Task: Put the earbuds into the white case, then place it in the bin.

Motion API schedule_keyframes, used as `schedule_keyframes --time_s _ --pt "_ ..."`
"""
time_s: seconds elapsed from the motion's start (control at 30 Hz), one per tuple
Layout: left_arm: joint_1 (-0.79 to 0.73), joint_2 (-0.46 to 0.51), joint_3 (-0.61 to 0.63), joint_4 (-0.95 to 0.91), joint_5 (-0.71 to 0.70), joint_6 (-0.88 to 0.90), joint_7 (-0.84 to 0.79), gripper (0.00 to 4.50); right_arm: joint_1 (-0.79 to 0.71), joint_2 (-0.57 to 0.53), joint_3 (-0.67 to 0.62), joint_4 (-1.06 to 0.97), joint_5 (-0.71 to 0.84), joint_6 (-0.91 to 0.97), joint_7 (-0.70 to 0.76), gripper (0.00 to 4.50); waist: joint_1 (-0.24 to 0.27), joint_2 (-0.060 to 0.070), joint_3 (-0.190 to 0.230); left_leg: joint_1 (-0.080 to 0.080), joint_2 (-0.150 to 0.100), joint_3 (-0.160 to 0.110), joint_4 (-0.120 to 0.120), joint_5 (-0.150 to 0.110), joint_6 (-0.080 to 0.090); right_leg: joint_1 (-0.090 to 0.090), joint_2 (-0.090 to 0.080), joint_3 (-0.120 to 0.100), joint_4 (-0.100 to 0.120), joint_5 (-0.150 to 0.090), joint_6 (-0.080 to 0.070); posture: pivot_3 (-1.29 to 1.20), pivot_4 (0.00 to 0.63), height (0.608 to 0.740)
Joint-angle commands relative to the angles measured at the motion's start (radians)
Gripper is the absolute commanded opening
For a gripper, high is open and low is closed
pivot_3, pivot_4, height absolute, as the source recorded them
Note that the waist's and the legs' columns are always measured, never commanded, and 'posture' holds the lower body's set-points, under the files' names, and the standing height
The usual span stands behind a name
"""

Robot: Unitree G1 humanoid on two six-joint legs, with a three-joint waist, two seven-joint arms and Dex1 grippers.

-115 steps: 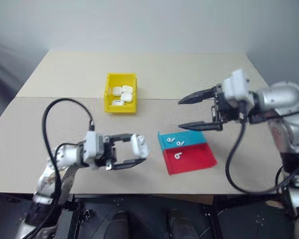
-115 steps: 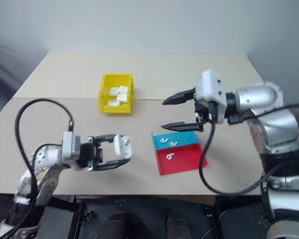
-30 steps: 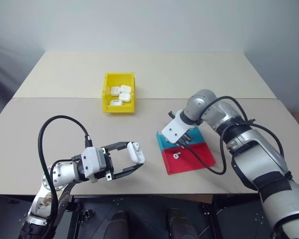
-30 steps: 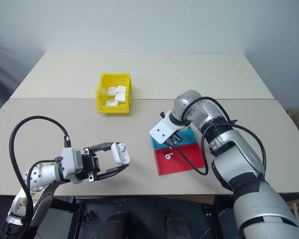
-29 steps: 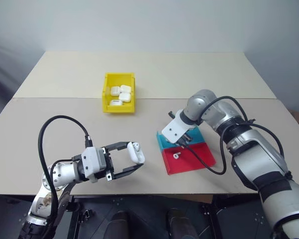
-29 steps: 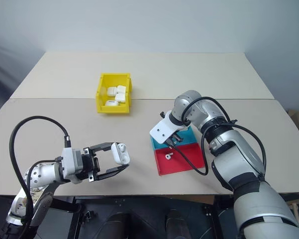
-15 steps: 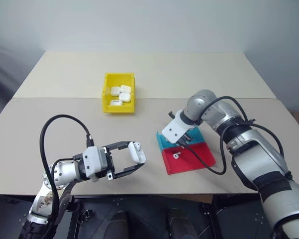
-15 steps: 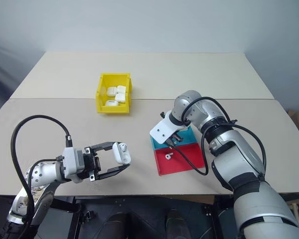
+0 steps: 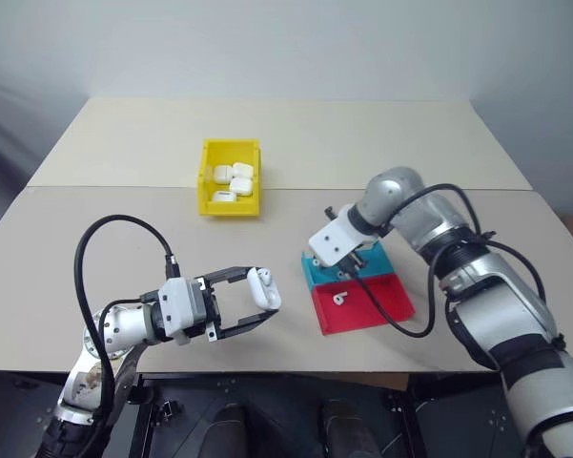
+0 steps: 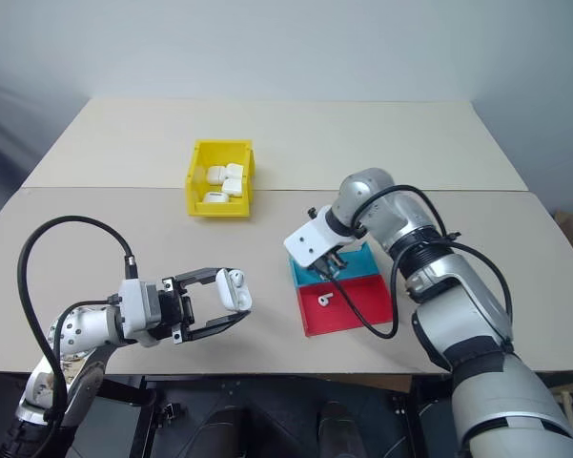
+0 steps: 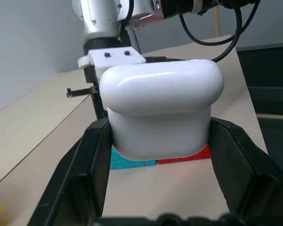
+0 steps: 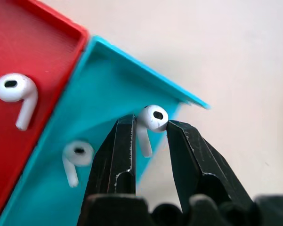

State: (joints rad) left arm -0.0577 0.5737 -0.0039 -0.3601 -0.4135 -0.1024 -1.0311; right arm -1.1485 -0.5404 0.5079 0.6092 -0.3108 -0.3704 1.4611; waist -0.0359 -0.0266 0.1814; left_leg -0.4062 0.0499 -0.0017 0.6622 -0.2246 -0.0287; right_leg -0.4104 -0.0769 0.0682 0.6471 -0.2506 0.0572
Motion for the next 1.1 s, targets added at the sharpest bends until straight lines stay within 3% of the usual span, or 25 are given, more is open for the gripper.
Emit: schedule_keyframes --time_s 0.03,0.2,0.33,0.5,0.67,0.93,1.1 --pt "-0.035 -0.016 -0.006 0.003 -0.030 -0.013 -0.006 2.78 0.031 -0.067 -0.106 -0.155 0.086 0.119 0.007 1.25 0.002 0.000 0.000 0.000 0.000 0.000 0.000 0.000 0.000 0.000 0.000 0.000 0.000 0.000 0.000 0.00 0.150 0.740" --pt "-0.102 -0.056 -0.022 0.017 -0.057 0.006 0.001 2.78 0.155 -0.146 -0.299 -0.429 0.234 0.441 -0.059 1.25 0.008 0.000 0.000 0.000 0.000 0.000 0.000 0.000 0.000 0.001 0.000 0.000 0.000 0.000 0.000 0.00 0.150 0.740" --pt "-0.185 -0.110 -0.041 0.041 -0.070 0.029 0.022 2.78 0.294 -0.168 -0.519 -0.725 0.457 0.803 -0.150 1.25 0.023 0.000 0.000 0.000 0.000 -0.001 0.000 0.000 0.000 0.001 0.000 0.000 -0.001 0.000 0.000 0.00 0.150 0.740" --pt "-0.302 -0.175 -0.075 0.105 -0.074 0.039 0.022 2.78 0.404 -0.078 -0.838 -1.059 0.819 1.205 -0.391 1.25 0.021 -0.001 0.000 0.000 0.000 -0.001 0.000 0.000 0.000 0.003 0.000 0.000 -0.001 0.000 0.000 0.00 0.150 0.740" --pt "-0.384 -0.225 -0.092 0.164 -0.090 0.044 0.000 2.78 0.490 0.062 -1.067 -1.224 1.248 1.338 -0.635 1.25 0.020 -0.001 0.000 0.001 0.000 -0.002 0.000 0.000 0.000 0.004 0.000 0.000 -0.001 0.000 0.000 0.00 0.150 0.740" --pt "-0.462 -0.283 -0.109 0.221 -0.135 0.053 -0.069 2.78 0.674 0.063 -1.031 -1.304 1.581 1.283 -0.826 1.25 0.014 -0.001 -0.001 0.001 -0.001 -0.002 0.000 0.000 0.000 0.005 0.000 0.000 -0.003 0.000 0.001 0.00 0.150 0.740" --pt "-0.482 -0.305 -0.115 0.227 -0.132 0.059 -0.077 2.78 0.749 0.035 -0.948 -1.323 1.562 1.231 -0.839 1.25 0.014 -0.001 -0.001 0.001 -0.001 -0.002 0.000 0.000 0.000 0.005 0.001 0.000 -0.003 0.000 0.001 0.00 0.150 0.740"
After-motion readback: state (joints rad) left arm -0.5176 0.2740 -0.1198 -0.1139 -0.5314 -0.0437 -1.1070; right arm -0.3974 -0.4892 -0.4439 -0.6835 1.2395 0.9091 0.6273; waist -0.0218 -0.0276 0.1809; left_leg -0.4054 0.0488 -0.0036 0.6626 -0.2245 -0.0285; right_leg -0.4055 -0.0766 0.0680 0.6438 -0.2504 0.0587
